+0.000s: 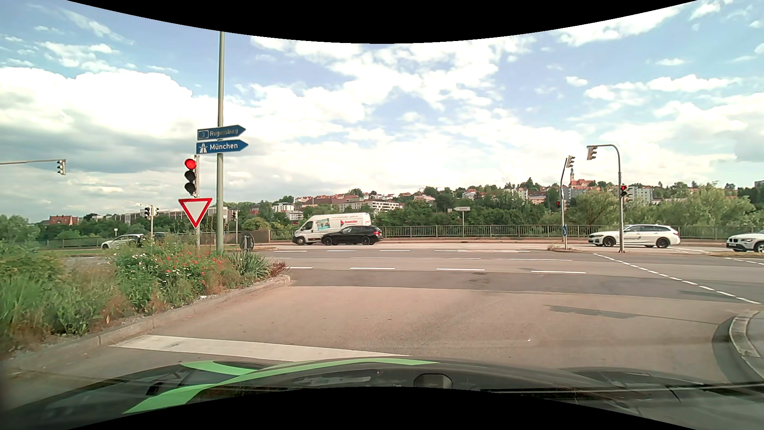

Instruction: Follow the waypoints while adhering to traffic rules and regulations

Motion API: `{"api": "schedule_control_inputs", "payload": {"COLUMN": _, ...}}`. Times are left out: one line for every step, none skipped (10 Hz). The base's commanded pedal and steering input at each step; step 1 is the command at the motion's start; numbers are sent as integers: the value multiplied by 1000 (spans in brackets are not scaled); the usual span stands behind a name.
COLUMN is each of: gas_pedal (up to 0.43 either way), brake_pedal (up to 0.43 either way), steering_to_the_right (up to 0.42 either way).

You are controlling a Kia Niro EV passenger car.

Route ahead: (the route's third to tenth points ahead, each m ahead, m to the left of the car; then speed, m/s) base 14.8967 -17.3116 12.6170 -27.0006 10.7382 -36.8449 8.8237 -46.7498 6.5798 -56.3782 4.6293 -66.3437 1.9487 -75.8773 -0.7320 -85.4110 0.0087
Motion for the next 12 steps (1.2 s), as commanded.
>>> {"api": "schedule_control_inputs", "payload": {"gas_pedal": 0, "brake_pedal": 323, "steering_to_the_right": 259}}
{"api": "schedule_control_inputs", "payload": {"gas_pedal": 0, "brake_pedal": 323, "steering_to_the_right": 259}}
{"api": "schedule_control_inputs", "payload": {"gas_pedal": 0, "brake_pedal": 317, "steering_to_the_right": 259}}
{"api": "schedule_control_inputs", "payload": {"gas_pedal": 0, "brake_pedal": 323, "steering_to_the_right": 259}}
{"api": "schedule_control_inputs", "payload": {"gas_pedal": 0, "brake_pedal": 329, "steering_to_the_right": 259}}
{"api": "schedule_control_inputs", "payload": {"gas_pedal": 0, "brake_pedal": 341, "steering_to_the_right": 259}}
{"api": "schedule_control_inputs", "payload": {"gas_pedal": 0, "brake_pedal": 372, "steering_to_the_right": 259}}
{"api": "schedule_control_inputs", "payload": {"gas_pedal": 0, "brake_pedal": 421, "steering_to_the_right": 259}}
{"api": "schedule_control_inputs", "payload": {"gas_pedal": 0, "brake_pedal": 476, "steering_to_the_right": 259}}
{"api": "schedule_control_inputs", "payload": {"gas_pedal": 0, "brake_pedal": 530, "steering_to_the_right": 259}}
{"api": "schedule_control_inputs", "payload": {"gas_pedal": 0, "brake_pedal": 555, "steering_to_the_right": 259}}
{"api": "schedule_control_inputs", "payload": {"gas_pedal": 0, "brake_pedal": 567, "steering_to_the_right": 259}}
